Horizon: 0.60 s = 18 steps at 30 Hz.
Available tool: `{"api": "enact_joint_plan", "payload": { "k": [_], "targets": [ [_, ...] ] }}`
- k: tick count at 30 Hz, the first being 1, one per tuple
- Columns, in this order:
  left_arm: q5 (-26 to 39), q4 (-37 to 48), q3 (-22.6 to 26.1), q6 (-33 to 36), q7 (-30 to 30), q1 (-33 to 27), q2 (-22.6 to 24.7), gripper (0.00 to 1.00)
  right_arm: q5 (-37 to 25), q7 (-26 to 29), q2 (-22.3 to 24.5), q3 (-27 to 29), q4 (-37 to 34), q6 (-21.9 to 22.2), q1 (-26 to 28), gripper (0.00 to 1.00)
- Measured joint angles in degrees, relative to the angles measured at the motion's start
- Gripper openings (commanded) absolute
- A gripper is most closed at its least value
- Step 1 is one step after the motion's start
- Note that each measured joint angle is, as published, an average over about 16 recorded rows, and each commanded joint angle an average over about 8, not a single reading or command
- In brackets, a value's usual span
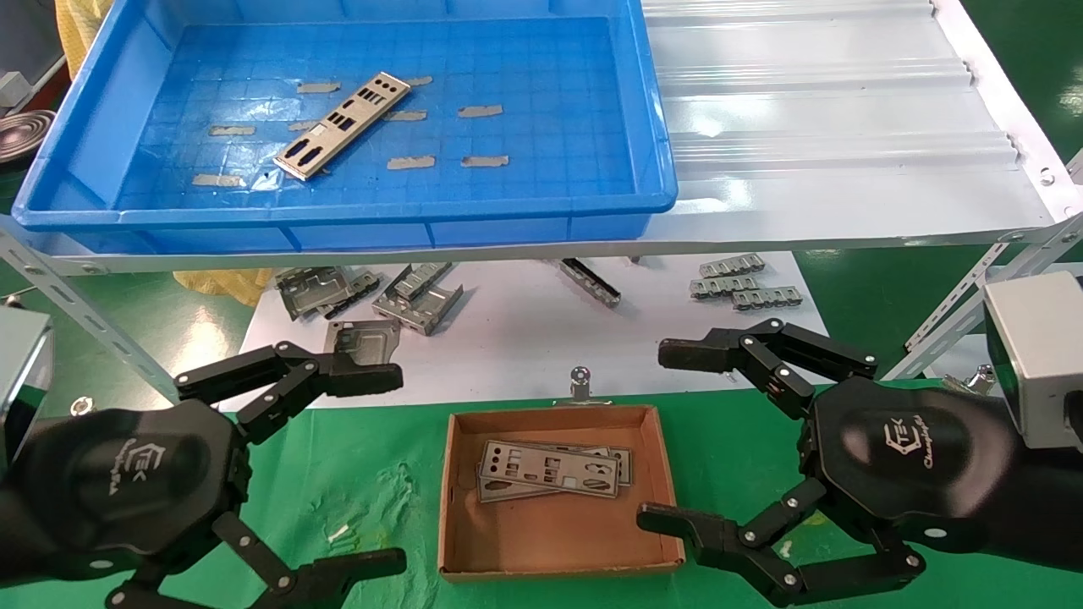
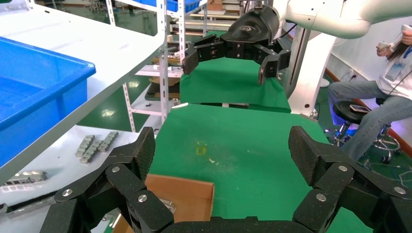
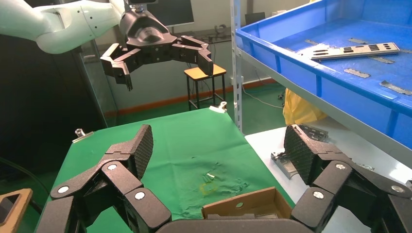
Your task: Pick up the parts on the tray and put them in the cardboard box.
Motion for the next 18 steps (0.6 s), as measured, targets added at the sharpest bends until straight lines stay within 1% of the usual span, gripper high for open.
{"api": "enact_joint_plan", "payload": {
  "k": [18],
  "targets": [
    [0.03,0.06,0.03,-0.01,0.02,-0.04,0.05,1.00,0.00,0.00,0.00,0.00,0.00,0.00,0.00,1.00]
  ]
}}
